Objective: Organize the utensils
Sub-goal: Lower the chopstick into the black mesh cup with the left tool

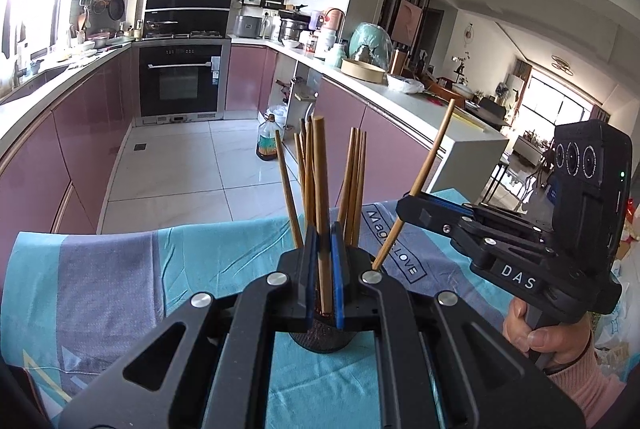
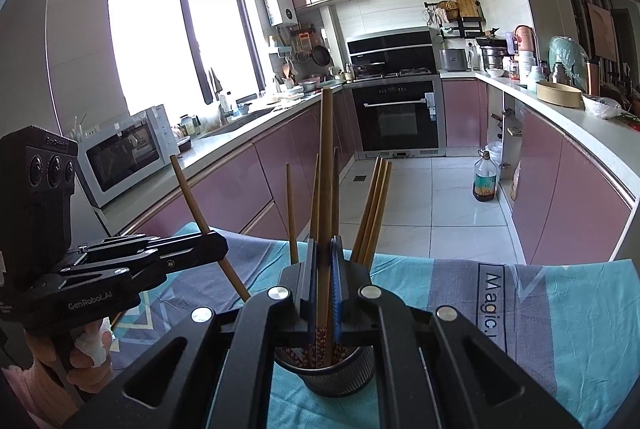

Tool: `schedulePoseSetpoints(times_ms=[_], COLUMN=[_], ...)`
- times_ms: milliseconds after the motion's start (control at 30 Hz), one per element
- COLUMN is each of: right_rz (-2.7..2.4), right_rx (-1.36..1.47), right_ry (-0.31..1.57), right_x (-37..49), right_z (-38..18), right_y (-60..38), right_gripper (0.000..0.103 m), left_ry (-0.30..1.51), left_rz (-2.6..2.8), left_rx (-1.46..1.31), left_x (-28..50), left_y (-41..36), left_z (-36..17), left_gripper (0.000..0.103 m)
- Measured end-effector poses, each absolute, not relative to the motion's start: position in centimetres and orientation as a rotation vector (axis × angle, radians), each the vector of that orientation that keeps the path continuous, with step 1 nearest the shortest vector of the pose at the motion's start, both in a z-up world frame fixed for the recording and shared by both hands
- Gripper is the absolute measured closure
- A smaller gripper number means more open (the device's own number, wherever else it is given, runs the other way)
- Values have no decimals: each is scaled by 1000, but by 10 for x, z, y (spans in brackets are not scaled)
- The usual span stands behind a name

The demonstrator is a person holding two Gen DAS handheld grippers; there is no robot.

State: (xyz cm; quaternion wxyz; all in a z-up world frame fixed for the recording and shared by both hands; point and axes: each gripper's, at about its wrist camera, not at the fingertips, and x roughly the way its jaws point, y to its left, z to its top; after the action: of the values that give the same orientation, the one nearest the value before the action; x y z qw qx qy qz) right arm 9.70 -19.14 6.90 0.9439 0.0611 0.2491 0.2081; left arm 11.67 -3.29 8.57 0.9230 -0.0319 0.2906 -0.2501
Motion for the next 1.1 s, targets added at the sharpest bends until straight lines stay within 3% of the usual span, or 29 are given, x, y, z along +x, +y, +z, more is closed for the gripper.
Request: schedulePoseSetpoints(times_ms=[1100], right_rz=[404], right_rx=[150], right_ry=[606], right_x=[127], right_z=[41], right_y=[-185], right_gripper=[98], left_ry=[670], left_rz=[-461], left_rx=[-35], left_x=[167], left_y=[-55], left_z=[70], left_gripper=[94])
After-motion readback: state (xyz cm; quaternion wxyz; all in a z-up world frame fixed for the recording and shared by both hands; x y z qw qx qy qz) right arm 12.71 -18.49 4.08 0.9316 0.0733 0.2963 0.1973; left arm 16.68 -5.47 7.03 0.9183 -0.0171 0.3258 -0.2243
